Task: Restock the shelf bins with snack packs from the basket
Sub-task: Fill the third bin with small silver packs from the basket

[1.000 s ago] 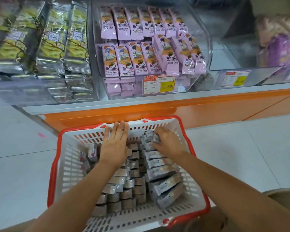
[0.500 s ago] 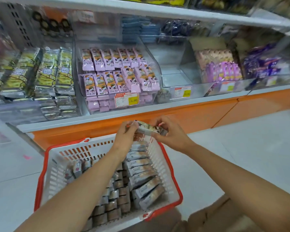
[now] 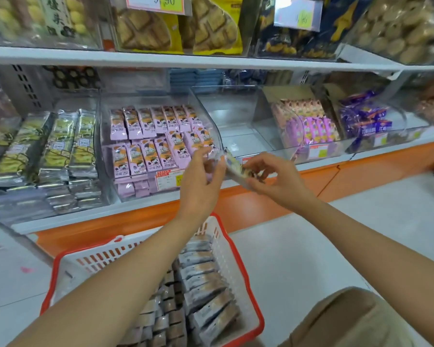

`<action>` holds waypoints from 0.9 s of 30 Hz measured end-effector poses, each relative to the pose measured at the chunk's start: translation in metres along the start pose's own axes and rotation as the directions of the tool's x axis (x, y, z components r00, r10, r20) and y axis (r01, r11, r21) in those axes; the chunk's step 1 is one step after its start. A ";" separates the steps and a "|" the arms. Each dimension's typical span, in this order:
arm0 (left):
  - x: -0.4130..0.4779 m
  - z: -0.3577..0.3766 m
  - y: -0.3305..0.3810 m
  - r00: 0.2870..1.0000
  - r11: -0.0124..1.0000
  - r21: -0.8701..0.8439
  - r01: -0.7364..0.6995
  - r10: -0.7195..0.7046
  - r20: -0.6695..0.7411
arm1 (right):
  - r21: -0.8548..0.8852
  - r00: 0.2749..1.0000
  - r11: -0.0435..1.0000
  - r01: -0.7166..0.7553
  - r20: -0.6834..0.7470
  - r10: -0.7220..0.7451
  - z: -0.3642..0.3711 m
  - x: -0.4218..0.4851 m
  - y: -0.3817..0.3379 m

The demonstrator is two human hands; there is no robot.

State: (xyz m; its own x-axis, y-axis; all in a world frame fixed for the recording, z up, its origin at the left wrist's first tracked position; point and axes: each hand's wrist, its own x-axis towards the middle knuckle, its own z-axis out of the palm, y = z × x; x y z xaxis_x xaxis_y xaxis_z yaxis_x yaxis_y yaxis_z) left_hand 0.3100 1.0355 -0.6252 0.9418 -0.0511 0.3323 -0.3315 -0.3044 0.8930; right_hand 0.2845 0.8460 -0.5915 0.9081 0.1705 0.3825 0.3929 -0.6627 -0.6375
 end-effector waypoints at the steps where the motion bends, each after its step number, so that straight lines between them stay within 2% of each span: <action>1: 0.006 -0.002 -0.002 0.991 0.986 0.119 -0.115 0.122 -0.049 | 0.010 0.999 1.000 -0.008 -0.049 0.009 -0.006 0.011 0.003; 2: 0.012 -0.004 -0.006 0.969 0.939 0.268 -0.215 0.239 -0.062 | 0.016 0.995 1.000 -0.025 -0.099 0.027 -0.011 0.022 0.007; 4: 0.020 -0.006 -0.024 0.922 0.757 0.557 -0.342 0.385 0.043 | 0.000 0.980 0.995 -0.096 -0.175 0.094 -0.016 0.046 0.020; 6: 0.021 -0.007 -0.042 0.910 0.565 0.727 -0.389 0.360 0.207 | -0.093 0.961 0.976 -0.199 -0.214 0.175 -0.015 0.072 0.039; 9: 0.021 -0.002 -0.062 0.904 0.422 0.809 -0.409 0.312 0.294 | -0.252 0.941 0.910 -0.329 -0.173 0.293 -0.006 0.107 0.067; 13: 0.024 0.003 -0.069 0.896 0.334 0.862 -0.381 0.365 0.254 | -0.437 0.913 0.819 -0.372 -0.014 0.408 0.012 0.136 0.095; 17: 0.027 0.006 -0.075 0.887 0.264 0.891 -0.370 0.386 0.254 | -0.513 0.882 0.789 -0.337 0.120 0.455 0.022 0.151 0.110; 21: 0.029 0.008 -0.077 0.892 0.239 0.902 -0.360 0.373 0.257 | -0.502 0.824 0.797 -0.336 0.252 0.507 0.026 0.155 0.112; 24: 0.028 0.007 -0.075 0.896 0.243 0.899 -0.364 0.355 0.266 | -0.513 0.814 0.791 -0.334 0.266 0.516 0.026 0.154 0.111; 27: 0.026 0.003 -0.071 0.897 0.239 0.895 -0.377 0.337 0.288 | -0.485 0.857 0.806 -0.340 0.193 0.478 0.021 0.150 0.103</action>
State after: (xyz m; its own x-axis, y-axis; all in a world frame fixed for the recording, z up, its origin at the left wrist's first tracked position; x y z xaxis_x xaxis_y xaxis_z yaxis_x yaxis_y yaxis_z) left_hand 0.3585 1.0526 -0.6811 0.7487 -0.4218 0.5114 -0.3844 -0.9047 -0.1835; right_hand 0.4640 0.8179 -0.6141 0.9939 -0.0302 -0.1058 -0.0627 -0.9455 -0.3197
